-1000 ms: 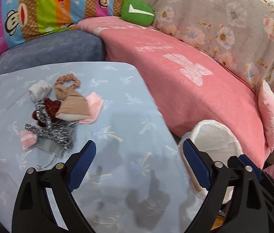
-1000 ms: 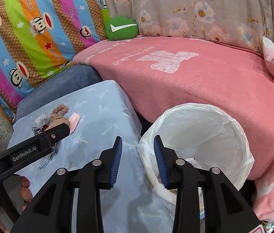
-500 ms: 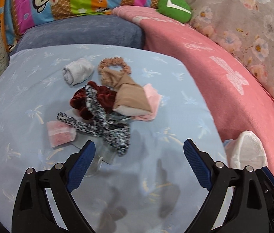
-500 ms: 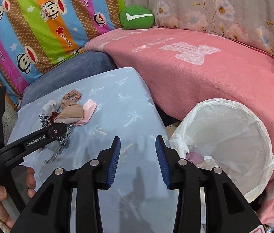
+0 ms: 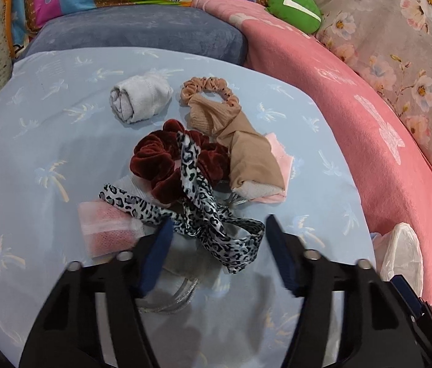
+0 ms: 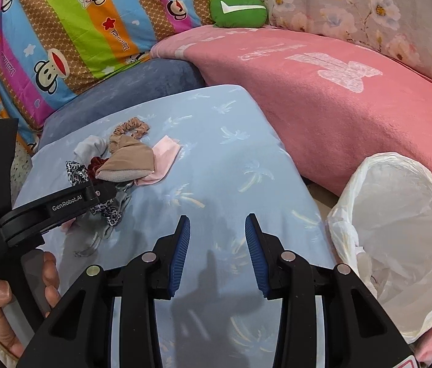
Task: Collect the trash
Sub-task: 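Grasp the leopard-print strip with the left tool and lift it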
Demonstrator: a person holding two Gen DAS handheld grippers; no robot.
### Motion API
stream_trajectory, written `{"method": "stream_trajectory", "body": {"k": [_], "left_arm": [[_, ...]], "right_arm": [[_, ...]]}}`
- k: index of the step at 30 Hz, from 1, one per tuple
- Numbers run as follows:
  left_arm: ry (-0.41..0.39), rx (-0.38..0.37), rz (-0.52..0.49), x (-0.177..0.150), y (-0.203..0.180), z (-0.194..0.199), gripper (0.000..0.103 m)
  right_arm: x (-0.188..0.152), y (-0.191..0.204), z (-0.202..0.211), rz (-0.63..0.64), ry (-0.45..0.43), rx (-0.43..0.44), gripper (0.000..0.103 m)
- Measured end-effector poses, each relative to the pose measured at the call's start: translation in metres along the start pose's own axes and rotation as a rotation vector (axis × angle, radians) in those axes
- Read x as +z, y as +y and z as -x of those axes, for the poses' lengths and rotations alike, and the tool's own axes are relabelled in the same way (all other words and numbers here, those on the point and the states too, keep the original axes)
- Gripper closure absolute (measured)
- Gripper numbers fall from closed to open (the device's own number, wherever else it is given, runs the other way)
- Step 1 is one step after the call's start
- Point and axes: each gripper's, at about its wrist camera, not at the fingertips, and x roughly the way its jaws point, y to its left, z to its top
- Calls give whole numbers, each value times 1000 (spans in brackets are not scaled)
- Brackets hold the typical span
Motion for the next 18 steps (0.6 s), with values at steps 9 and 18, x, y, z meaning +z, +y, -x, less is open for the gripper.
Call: {"method": "stream_trajectory", "body": {"k": [9, 18], "left_arm": [[-33, -86, -1, -7, 14, 32, 88], [-152, 44, 44, -1, 50, 73, 87]], "right_arm": [[-1, 27, -16, 20, 30, 39, 66], [-1, 67, -29, 45, 63, 116, 66]]}}
